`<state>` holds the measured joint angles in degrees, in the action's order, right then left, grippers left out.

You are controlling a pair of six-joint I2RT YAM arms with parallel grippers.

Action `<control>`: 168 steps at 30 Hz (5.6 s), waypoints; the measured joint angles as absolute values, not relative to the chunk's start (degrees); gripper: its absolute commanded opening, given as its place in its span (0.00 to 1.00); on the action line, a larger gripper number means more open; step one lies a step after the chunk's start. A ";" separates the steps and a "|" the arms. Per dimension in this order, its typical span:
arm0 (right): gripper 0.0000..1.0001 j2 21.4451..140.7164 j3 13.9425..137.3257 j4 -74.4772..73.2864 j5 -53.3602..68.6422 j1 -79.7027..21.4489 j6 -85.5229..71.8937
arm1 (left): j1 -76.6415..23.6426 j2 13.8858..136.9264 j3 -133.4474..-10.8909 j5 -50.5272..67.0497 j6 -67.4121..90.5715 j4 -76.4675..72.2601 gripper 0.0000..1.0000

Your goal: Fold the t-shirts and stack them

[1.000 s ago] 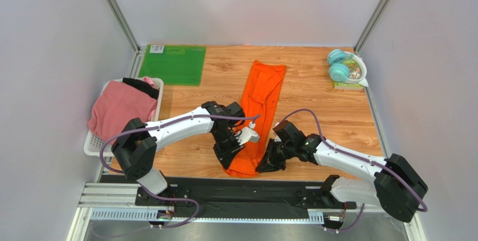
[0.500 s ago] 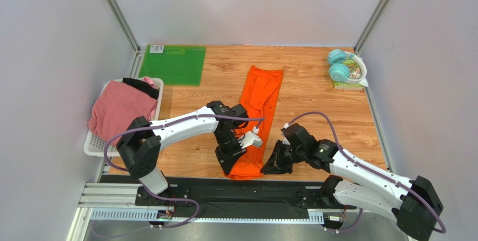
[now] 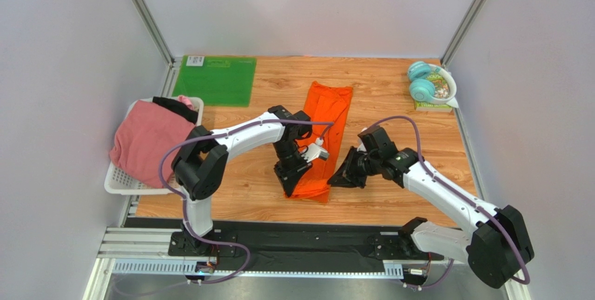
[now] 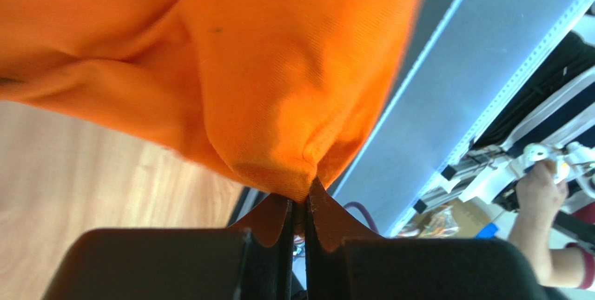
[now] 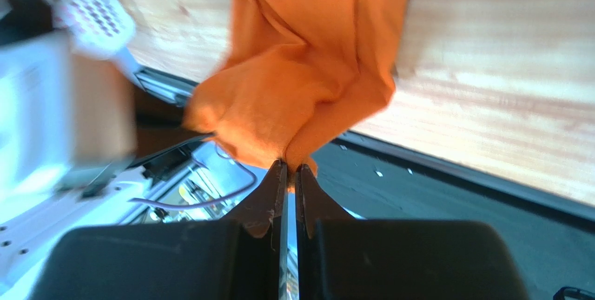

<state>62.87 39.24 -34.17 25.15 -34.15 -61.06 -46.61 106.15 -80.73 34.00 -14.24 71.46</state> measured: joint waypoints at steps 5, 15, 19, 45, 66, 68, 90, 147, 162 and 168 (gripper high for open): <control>0.00 65.91 43.27 -34.48 26.79 -29.85 -57.12 | -43.48 112.27 -84.79 34.00 -14.41 71.20 0.07; 0.00 68.71 44.40 -34.94 27.77 -27.03 -53.54 | -40.51 116.46 -96.62 30.98 -14.74 74.72 0.07; 0.00 68.69 44.42 -34.92 28.27 -25.69 -52.93 | -39.92 117.43 -100.53 30.72 -14.79 75.61 0.07; 0.00 81.17 51.79 -32.93 30.79 -18.52 -47.35 | -38.37 126.98 -116.01 26.33 -14.68 77.12 0.05; 0.00 101.56 59.24 -27.81 33.58 -13.69 -42.87 | -35.88 139.72 -125.51 22.63 -14.46 77.01 0.26; 0.00 103.02 60.05 -27.62 33.74 -13.32 -42.50 | -35.66 140.29 -126.58 22.24 -14.37 76.95 0.31; 0.47 112.49 79.00 -34.28 32.56 -9.91 -38.09 | -30.52 139.70 -131.85 16.16 -14.04 76.86 0.66; 0.34 133.40 107.33 -40.53 36.77 -15.14 -36.47 | -41.95 109.91 -83.35 32.27 -16.80 53.95 0.80; 0.37 119.57 92.14 -37.63 41.30 -21.69 -36.16 | -41.74 97.36 -79.96 35.88 -16.60 52.47 0.81; 0.37 125.19 91.70 -36.49 42.30 -23.49 -36.14 | -41.74 106.15 -80.38 36.29 -16.62 49.95 0.80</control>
